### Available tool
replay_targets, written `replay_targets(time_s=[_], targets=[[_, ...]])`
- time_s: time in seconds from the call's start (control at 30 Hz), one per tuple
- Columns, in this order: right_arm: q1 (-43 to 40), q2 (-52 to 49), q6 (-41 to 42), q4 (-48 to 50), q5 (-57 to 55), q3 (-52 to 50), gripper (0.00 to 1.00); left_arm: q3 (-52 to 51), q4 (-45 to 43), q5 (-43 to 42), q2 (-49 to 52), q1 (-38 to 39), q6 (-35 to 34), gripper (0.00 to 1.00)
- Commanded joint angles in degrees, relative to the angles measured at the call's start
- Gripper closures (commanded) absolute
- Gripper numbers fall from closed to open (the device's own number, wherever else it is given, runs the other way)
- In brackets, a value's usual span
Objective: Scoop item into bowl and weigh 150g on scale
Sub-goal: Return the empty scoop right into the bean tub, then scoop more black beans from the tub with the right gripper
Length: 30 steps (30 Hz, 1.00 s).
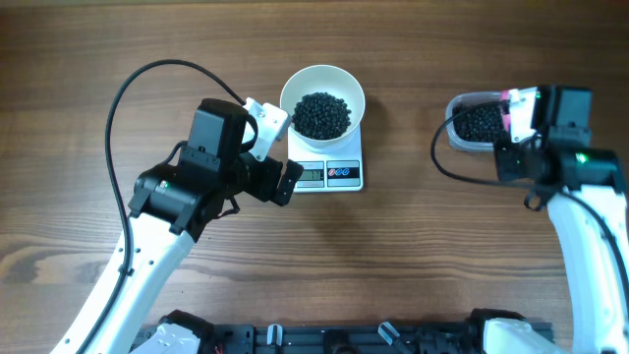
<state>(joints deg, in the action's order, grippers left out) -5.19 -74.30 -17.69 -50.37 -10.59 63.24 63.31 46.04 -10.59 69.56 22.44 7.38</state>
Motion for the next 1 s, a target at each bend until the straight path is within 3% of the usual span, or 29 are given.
replay_targets(time_s=[0.0, 0.7, 0.97], targets=[[-0.13, -4.0, -3.28, 0.2, -1.4, -0.09, 0.96, 1.09, -0.11, -0.94, 0.22, 0.22, -0.33, 0.0], [-0.13, -13.18, -2.23, 6.1, -1.33, -0.11, 0.96, 1.09, -0.09, -0.92, 0.22, 0.22, -0.33, 0.0], [0.04, -14.88, 0.26, 6.03, 9.11, -0.11, 0.96, 1.09, -0.11, -0.92, 0.22, 0.22, -0.33, 0.0]])
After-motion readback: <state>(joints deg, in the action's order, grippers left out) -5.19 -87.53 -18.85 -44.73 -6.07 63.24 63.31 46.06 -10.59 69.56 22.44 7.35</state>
